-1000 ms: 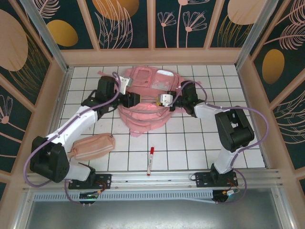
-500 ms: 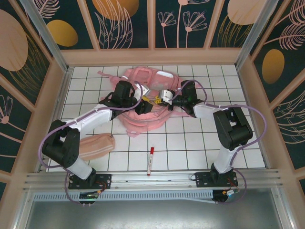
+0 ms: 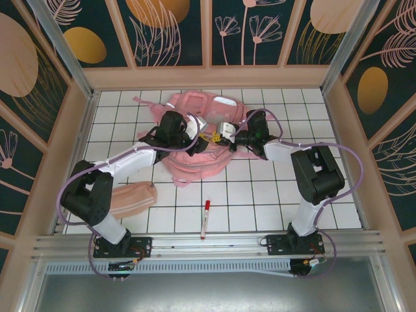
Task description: Pack the student bag
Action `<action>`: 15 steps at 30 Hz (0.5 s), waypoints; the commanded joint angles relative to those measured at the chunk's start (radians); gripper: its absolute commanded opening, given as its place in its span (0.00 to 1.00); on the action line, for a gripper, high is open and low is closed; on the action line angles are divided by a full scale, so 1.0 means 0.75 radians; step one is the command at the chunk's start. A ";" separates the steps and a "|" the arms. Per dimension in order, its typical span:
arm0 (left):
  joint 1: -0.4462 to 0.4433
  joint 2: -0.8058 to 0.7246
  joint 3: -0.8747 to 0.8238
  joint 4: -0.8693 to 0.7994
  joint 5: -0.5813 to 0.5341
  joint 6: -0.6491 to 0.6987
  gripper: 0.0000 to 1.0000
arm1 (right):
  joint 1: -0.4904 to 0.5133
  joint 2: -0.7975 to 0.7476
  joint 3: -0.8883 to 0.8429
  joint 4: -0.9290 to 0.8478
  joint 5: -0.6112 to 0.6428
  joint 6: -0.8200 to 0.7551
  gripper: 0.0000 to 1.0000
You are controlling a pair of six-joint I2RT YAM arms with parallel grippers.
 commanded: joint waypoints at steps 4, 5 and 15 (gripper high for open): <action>0.021 0.019 -0.041 0.121 -0.267 0.123 0.00 | 0.006 -0.127 0.064 -0.143 -0.158 -0.065 0.00; 0.022 0.007 -0.055 0.124 -0.233 0.160 0.00 | -0.006 -0.132 0.058 -0.154 -0.161 -0.067 0.00; 0.075 -0.052 -0.100 -0.056 -0.052 0.336 0.00 | -0.110 -0.182 0.065 -0.369 -0.109 -0.208 0.00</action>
